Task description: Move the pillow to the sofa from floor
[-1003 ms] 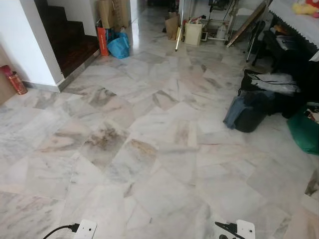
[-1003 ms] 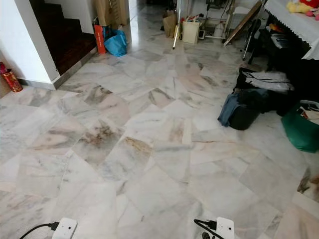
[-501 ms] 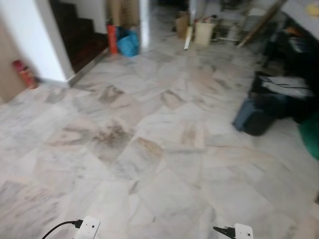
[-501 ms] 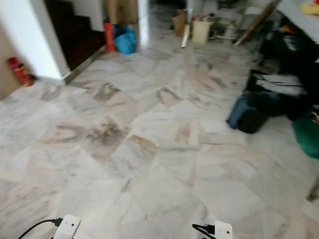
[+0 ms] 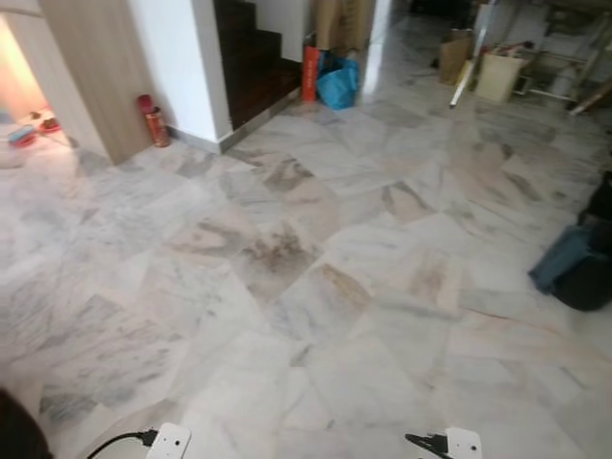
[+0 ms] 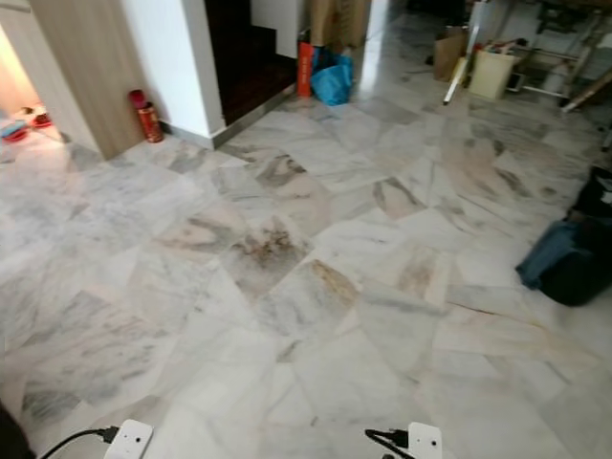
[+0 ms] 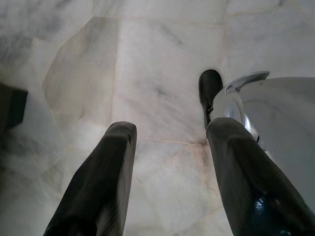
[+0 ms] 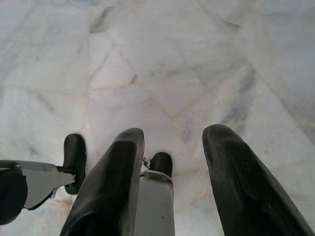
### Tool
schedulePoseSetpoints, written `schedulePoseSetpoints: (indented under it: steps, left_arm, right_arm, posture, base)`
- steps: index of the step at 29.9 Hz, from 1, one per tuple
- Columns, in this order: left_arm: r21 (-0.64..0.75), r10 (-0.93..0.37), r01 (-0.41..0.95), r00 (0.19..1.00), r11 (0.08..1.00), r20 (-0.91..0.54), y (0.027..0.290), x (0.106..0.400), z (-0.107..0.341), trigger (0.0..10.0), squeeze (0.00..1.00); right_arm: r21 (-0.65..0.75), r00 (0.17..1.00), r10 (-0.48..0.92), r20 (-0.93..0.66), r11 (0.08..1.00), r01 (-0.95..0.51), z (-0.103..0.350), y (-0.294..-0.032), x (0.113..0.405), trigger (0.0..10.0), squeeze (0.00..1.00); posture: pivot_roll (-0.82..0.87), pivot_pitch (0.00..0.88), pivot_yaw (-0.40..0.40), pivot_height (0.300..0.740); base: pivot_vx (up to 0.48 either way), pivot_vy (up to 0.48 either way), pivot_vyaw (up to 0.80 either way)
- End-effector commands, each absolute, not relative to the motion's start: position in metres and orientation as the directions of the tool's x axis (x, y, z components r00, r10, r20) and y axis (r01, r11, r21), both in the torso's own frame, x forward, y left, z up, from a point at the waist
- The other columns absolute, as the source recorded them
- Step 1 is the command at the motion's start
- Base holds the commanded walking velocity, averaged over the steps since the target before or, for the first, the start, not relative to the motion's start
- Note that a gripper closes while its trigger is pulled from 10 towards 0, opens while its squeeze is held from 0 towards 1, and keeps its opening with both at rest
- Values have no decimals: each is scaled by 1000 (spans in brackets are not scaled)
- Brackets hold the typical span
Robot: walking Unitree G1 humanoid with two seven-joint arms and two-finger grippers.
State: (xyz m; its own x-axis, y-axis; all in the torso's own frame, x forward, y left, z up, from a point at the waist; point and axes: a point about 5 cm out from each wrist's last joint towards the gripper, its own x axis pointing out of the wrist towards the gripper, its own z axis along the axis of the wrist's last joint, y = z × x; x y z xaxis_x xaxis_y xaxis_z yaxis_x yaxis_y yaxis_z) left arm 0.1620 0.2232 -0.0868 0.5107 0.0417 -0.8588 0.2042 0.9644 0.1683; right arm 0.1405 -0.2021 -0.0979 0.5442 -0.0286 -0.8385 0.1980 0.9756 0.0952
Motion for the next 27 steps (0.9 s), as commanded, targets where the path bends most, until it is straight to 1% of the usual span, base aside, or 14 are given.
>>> schedulePoseSetpoints:
  steps: [1,27]
  left_arm:
    - [163,39,210,495,964,-868,223,159,-88,10000,0]
    - [154,31,211,493,965,-869,223,160,-88,10000,0]
  right_arm:
    - [93,539,-27,-842,977,194,-99,-203,139,10000,0]
    - [88,545,-17,-838,982,167,-98,-202,141,10000,0]
  posture:
    - [61,0,-27,740]
    - [66,0,-33,740]
  base:
    - [0,0,800]
    - [0,0,800]
